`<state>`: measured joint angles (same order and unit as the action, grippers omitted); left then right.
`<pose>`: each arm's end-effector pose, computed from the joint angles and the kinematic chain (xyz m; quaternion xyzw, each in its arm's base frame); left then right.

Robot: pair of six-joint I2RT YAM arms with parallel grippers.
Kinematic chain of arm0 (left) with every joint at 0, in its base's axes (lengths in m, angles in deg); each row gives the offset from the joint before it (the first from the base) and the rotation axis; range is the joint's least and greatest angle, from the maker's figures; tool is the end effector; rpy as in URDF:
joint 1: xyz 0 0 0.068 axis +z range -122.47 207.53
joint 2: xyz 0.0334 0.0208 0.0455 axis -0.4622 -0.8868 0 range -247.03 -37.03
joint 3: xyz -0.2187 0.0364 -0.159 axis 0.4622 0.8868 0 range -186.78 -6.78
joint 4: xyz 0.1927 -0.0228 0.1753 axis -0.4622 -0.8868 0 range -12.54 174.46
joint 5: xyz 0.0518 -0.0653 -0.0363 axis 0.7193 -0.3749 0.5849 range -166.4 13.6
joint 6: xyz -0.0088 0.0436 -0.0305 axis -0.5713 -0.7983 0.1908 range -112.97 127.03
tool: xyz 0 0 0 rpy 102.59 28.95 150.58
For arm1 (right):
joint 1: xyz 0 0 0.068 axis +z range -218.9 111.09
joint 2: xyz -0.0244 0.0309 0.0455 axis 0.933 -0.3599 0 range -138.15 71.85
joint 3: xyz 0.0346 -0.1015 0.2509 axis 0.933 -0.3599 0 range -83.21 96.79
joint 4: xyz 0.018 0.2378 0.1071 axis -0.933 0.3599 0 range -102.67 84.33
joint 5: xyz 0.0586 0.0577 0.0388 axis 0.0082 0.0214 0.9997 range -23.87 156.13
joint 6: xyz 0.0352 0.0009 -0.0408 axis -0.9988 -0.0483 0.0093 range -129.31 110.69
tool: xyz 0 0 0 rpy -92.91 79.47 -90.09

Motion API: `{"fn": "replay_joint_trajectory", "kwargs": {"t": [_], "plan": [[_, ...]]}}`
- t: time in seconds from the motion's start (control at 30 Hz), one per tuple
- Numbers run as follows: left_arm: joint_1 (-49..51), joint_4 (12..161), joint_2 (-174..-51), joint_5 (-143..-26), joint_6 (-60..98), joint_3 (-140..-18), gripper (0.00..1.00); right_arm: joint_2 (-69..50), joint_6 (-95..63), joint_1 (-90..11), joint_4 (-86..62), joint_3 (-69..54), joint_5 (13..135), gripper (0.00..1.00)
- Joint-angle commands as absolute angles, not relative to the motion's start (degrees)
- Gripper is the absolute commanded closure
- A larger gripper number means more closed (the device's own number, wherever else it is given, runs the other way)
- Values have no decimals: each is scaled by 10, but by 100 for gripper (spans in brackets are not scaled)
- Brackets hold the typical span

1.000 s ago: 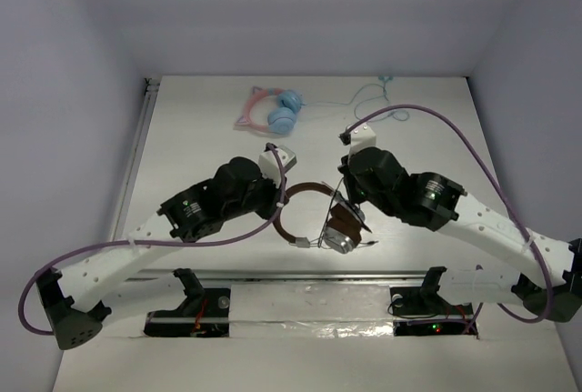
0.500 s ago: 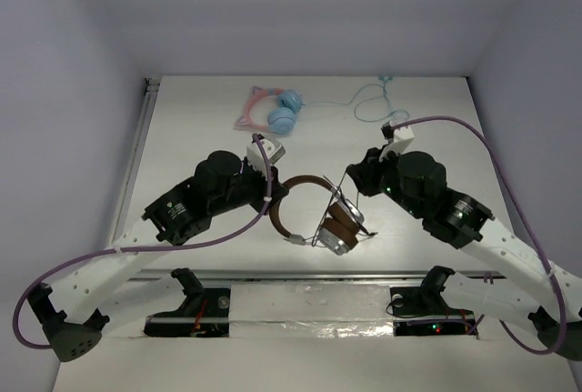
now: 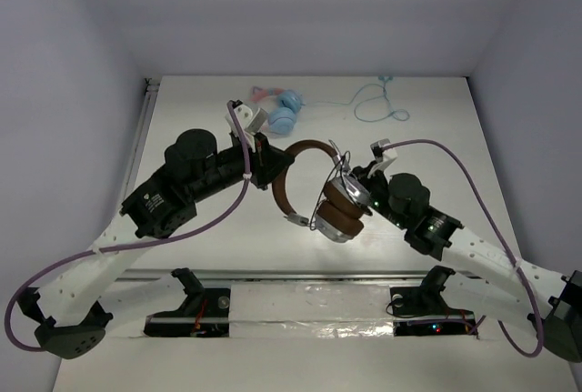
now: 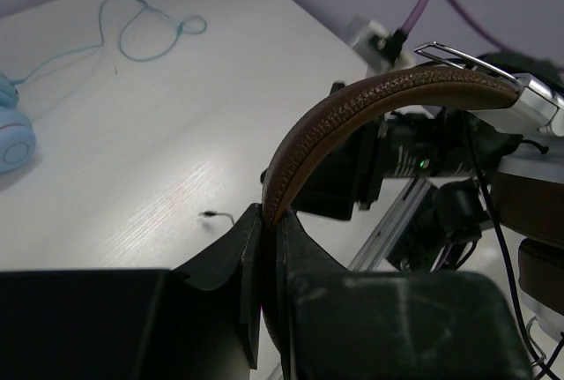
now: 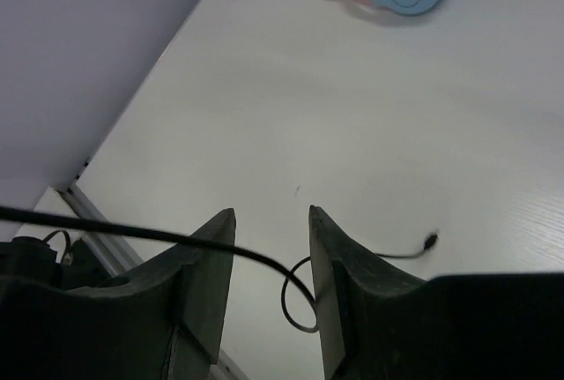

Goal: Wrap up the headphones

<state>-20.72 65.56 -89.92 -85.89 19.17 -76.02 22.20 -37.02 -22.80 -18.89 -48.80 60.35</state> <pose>0.1207 -0.1441 0.4458 0.2776 0.6669 -0.3982 0.5653 0.1477 0.1483 0.2911 -0.0891 0.7550 0.3587 0.5416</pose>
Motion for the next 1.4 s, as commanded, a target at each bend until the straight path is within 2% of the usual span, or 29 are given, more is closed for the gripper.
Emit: {"fn": "replay_joint_trajectory", "kwargs": {"t": [0.0, 0.5, 0.83, 1.03, 1.37], "plan": [[-203, 720, -919, -854, 228, -815, 100, 208, -388, -231, -312, -509, 634, 54], [-182, 726, -971, -819, 271, -907, 100, 149, -426, -231, -429, -580, 642, 51], [-182, 725, -971, -771, 274, -920, 100, 164, -468, -231, -467, -633, 657, 50], [-182, 737, -967, -769, 282, -919, 100, 145, -479, -231, -480, -642, 657, 52], [-182, 745, -970, -769, 285, -920, 100, 150, -489, -231, -496, -661, 686, 43]]}}
